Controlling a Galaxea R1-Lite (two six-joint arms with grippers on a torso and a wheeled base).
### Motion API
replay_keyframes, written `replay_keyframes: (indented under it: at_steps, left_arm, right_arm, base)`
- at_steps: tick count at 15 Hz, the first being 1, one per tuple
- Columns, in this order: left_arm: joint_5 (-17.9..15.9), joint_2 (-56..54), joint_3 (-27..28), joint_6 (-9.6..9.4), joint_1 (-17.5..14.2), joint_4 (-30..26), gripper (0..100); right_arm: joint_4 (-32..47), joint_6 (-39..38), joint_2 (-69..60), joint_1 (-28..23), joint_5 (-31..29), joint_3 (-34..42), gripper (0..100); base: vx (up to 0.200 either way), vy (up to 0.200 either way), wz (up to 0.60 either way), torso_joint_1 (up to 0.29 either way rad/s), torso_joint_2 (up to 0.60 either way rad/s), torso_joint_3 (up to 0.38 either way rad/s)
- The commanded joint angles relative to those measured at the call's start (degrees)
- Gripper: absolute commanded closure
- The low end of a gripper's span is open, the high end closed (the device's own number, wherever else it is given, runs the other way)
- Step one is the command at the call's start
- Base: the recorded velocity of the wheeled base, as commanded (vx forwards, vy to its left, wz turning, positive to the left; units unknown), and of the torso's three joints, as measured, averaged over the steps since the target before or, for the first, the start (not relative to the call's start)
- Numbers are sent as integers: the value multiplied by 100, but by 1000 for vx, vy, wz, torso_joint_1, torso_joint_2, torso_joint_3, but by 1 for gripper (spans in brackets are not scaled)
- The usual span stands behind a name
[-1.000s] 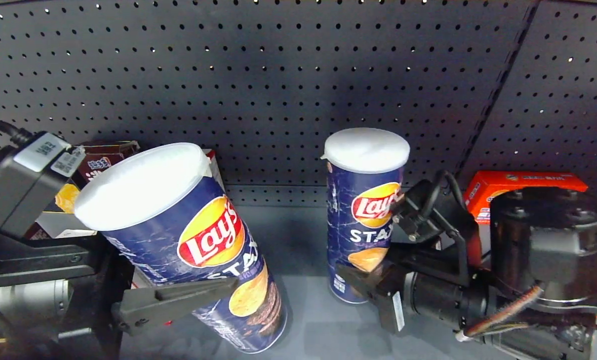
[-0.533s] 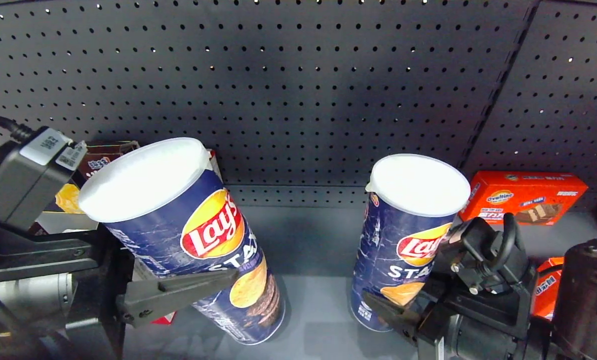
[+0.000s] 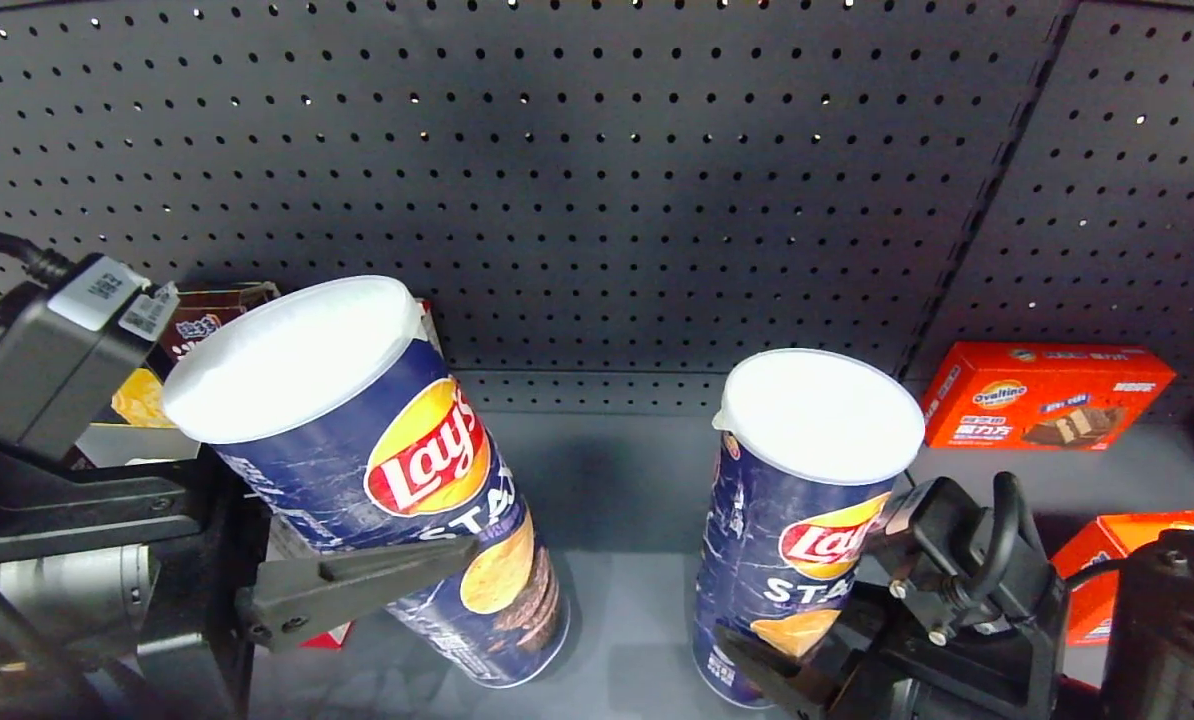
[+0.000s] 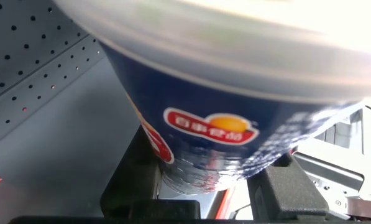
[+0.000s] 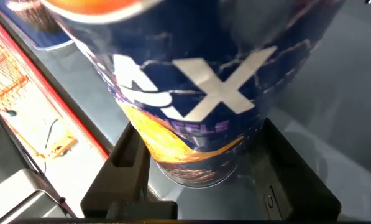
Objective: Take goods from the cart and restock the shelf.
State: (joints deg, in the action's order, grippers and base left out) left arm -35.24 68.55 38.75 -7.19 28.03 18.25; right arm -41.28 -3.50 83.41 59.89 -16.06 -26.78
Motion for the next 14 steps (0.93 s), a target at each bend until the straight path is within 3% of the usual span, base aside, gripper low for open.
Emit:
replay_keyframes:
  at_steps: [1,14]
  left_arm:
    - [0,9,1,-1,1,3,100]
    - [-35,9,-70,-10,10,12,100]
  right_arm:
    - [-3,-2,149,22,-3,-29,100]
    - [6,16,387,40,-12,147,100]
  base:
    - [0,0,0,0,0,0]
    - [0,0,0,0,0,0]
